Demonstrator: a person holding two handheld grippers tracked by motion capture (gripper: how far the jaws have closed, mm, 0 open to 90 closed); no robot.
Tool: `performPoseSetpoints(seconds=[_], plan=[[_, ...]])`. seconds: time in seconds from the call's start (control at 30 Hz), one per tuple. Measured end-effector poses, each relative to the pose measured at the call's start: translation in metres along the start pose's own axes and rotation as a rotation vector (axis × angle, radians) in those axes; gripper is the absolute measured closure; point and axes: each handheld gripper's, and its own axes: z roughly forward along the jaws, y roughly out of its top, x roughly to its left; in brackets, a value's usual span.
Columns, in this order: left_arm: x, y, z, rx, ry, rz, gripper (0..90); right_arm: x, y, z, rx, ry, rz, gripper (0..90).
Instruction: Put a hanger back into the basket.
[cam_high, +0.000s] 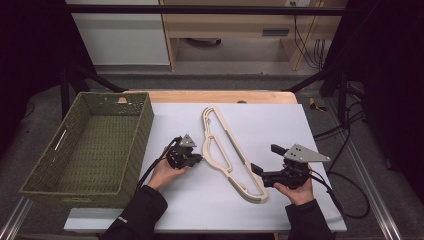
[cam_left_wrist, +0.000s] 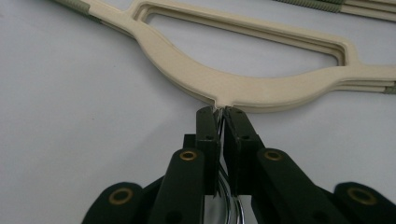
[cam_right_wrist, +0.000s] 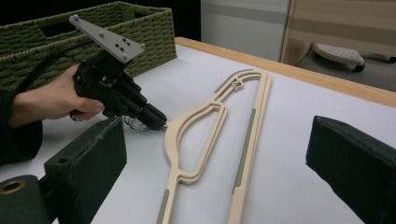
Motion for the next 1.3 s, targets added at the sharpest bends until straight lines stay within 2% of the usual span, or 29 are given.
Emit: performPoseSetpoints(seconds=[0.07,0.2,0.37,0.43,0.67,0.73,0.8,0.83,0.97,1.0,1.03,1.13,1.23,1.27,1.3], plan=[[-0.002,0.001,-0.001,0.013,-0.010,0.022,87.3,0.001,-0.001,0.002,0.007,0.003,0.000,5.6],[-0.006,0.003,-0.002,0.027,0.001,0.037,88.1,0.001,-0.002,0.004,0.015,0.006,-0.001,5.7],[-0.010,0.005,-0.007,0.035,0.013,0.031,88.3,0.002,-0.003,0.008,0.023,0.007,-0.004,7.1],[-0.012,0.007,-0.011,0.029,0.015,0.022,88.5,0.003,-0.005,0.012,0.036,0.013,0.004,7.9],[-0.024,0.016,-0.023,0.058,0.044,0.027,88.5,0.008,-0.011,0.028,0.078,0.032,0.005,12.2],[-0.029,0.019,-0.026,0.070,0.058,0.031,88.5,0.012,-0.013,0.037,0.110,0.032,-0.005,13.3],[-0.033,0.022,-0.028,0.078,0.069,0.031,88.5,0.013,-0.014,0.040,0.116,0.030,-0.013,13.4],[-0.035,0.023,-0.030,0.086,0.074,0.032,88.5,0.017,-0.014,0.047,0.135,0.023,-0.019,15.9],[-0.041,0.026,-0.031,0.092,0.090,0.025,88.5,0.021,-0.015,0.057,0.148,-0.003,-0.026,19.3],[-0.042,0.027,-0.033,0.101,0.087,0.027,88.5,0.025,-0.016,0.065,0.181,-0.013,-0.062,20.0],[-0.043,0.028,-0.033,0.098,0.087,0.026,88.5,0.027,-0.017,0.068,0.194,-0.017,-0.073,20.1],[-0.045,0.029,-0.036,0.096,0.091,0.024,88.5,0.030,-0.020,0.075,0.224,-0.009,-0.081,20.3],[-0.049,0.032,-0.039,0.109,0.093,0.037,88.5,0.035,-0.025,0.082,0.266,-0.006,-0.106,23.4],[-0.050,0.032,-0.039,0.102,0.094,0.033,88.5,0.037,-0.028,0.086,0.294,-0.013,-0.130,25.9],[-0.050,0.033,-0.040,0.108,0.092,0.038,88.5,0.037,-0.028,0.086,0.294,-0.013,-0.130,25.9]])
